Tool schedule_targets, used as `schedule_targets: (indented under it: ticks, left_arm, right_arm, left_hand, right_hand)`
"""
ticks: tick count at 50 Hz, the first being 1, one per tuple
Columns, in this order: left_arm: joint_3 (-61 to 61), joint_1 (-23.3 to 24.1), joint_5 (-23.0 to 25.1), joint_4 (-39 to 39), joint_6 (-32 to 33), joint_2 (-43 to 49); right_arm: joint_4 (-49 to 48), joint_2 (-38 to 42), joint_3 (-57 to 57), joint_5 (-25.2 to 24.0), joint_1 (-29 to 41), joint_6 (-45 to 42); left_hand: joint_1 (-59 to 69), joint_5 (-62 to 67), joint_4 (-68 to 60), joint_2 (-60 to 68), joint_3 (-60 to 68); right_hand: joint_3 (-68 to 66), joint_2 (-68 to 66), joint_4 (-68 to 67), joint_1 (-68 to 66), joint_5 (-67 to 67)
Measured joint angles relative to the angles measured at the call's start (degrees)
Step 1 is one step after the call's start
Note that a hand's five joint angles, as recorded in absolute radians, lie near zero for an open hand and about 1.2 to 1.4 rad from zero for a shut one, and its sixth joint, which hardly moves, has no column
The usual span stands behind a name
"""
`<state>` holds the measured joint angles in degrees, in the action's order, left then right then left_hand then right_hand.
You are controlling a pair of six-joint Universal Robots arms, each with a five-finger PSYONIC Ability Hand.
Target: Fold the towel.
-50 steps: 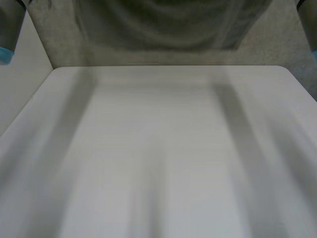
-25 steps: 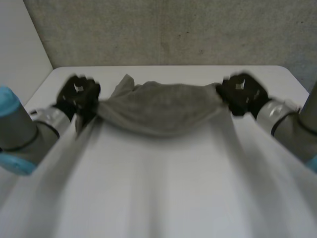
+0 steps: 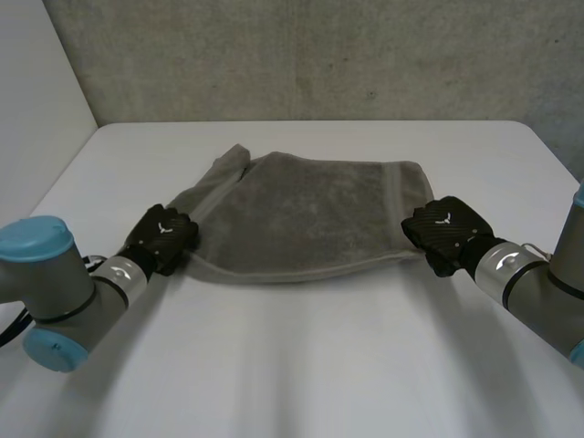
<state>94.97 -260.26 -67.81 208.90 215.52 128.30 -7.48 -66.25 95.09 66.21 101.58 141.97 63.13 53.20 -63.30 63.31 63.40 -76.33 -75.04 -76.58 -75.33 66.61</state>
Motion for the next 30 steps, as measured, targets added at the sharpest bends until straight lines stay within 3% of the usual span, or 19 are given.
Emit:
schedule_targets:
  ticks: [14,30]
  left_arm:
    - [1.2,-2.0,-2.4,-0.4,0.5,-2.6]
    - [2.8,-3.1,-2.0,-5.0,0.1,-5.0]
  right_arm:
    - [0.0,-0.3,0.3,1.1,-1.9,0.5]
    - [0.0,-0.4,0.1,2.4,-1.9,1.7]
  left_hand:
    - [-0.9,-1.1,1.3,-1.4,-1.3]
    - [-15.5,-15.5,14.7,-14.9,-14.6]
  right_hand:
    - [0.0,0.0,0.0,0.0,0.0]
    - [0.0,0.0,0.0,0.0,0.0]
